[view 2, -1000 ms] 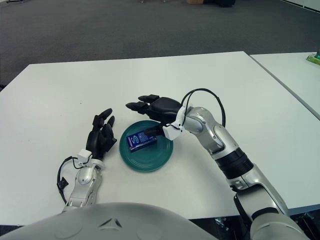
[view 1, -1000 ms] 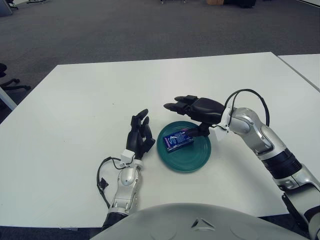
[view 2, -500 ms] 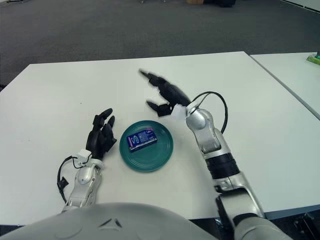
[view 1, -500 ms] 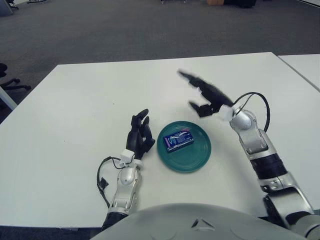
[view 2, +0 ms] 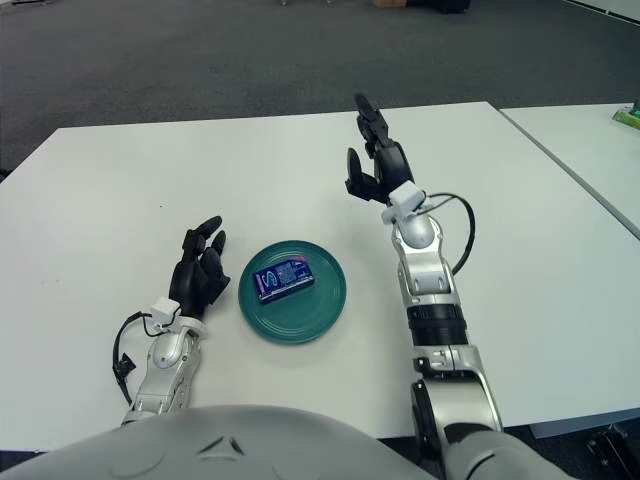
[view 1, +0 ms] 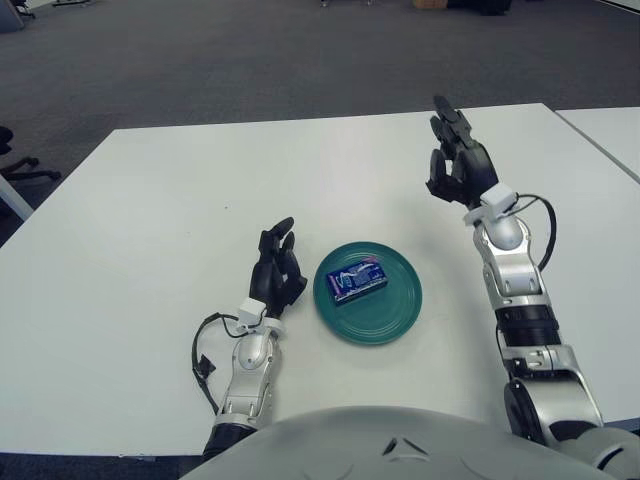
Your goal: Put the gum into the plate.
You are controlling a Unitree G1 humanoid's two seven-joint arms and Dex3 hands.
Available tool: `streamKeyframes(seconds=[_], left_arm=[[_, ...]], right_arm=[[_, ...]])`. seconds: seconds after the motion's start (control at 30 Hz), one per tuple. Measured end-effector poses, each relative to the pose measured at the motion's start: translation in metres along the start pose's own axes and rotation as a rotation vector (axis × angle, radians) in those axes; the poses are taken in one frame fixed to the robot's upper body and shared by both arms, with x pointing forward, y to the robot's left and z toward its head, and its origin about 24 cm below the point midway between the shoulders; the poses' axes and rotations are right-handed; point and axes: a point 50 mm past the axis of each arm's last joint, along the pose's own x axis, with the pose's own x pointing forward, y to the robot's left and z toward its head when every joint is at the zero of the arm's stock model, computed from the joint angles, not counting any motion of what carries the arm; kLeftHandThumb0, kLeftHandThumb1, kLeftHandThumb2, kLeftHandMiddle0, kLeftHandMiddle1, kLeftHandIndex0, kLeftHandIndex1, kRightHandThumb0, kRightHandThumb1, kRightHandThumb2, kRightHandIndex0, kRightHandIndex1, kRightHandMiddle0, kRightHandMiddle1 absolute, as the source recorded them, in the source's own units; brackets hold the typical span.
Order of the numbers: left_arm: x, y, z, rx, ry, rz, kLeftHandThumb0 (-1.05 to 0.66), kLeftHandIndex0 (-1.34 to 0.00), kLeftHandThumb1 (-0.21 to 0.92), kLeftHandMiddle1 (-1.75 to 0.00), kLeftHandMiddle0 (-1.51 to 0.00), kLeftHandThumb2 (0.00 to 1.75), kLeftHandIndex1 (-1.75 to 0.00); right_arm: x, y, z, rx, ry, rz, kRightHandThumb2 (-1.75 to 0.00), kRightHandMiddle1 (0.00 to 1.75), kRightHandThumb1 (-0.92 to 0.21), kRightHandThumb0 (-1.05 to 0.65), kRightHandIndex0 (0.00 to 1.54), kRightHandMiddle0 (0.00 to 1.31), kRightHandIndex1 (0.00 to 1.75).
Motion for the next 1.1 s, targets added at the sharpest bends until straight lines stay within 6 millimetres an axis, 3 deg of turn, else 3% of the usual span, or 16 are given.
streamKeyframes(seconds=[0.1,0.37,0.57,0.93,1.1], left_arm=[[0.0,0.001,0.0,0.0,-0.003,-0.003,-0.97,-0.07,0.92,-0.05,-0.38,1.0,-0.89],[0.0,0.007,0.0,0.012,-0.007,0.016,-0.98,-0.07,0.92,-0.04,-0.37,1.01,-0.89],[0.0,0.013,0.002,0.048,-0.014,0.031,-0.95,-0.04,0.92,-0.03,-0.37,1.0,-0.87],[0.001,0.016,0.004,0.067,-0.024,0.035,-0.95,-0.09,0.92,-0.03,-0.38,0.99,-0.9],[0.001,0.017,0.004,0.067,-0.023,0.038,-0.96,-0.12,0.92,-0.04,-0.39,1.0,-0.92]], right_arm=[[-0.012,-0.006,-0.007,0.005,0.043,-0.03,-1.02,0.17,-0.92,-0.95,0.06,0.01,0.0],[-0.06,-0.022,-0.036,-0.024,0.208,-0.058,-1.04,0.2,-0.92,-0.97,0.0,0.0,0.0],[-0.096,-0.012,-0.059,0.018,0.356,-0.076,-1.03,0.23,-0.92,-0.95,0.0,0.0,0.0],[-0.096,0.041,-0.058,0.18,0.383,-0.098,-0.99,0.34,-0.92,-0.91,0.05,0.0,0.02],[-0.094,0.046,-0.054,0.195,0.378,-0.088,-0.98,0.35,-0.92,-0.91,0.06,0.0,0.01]])
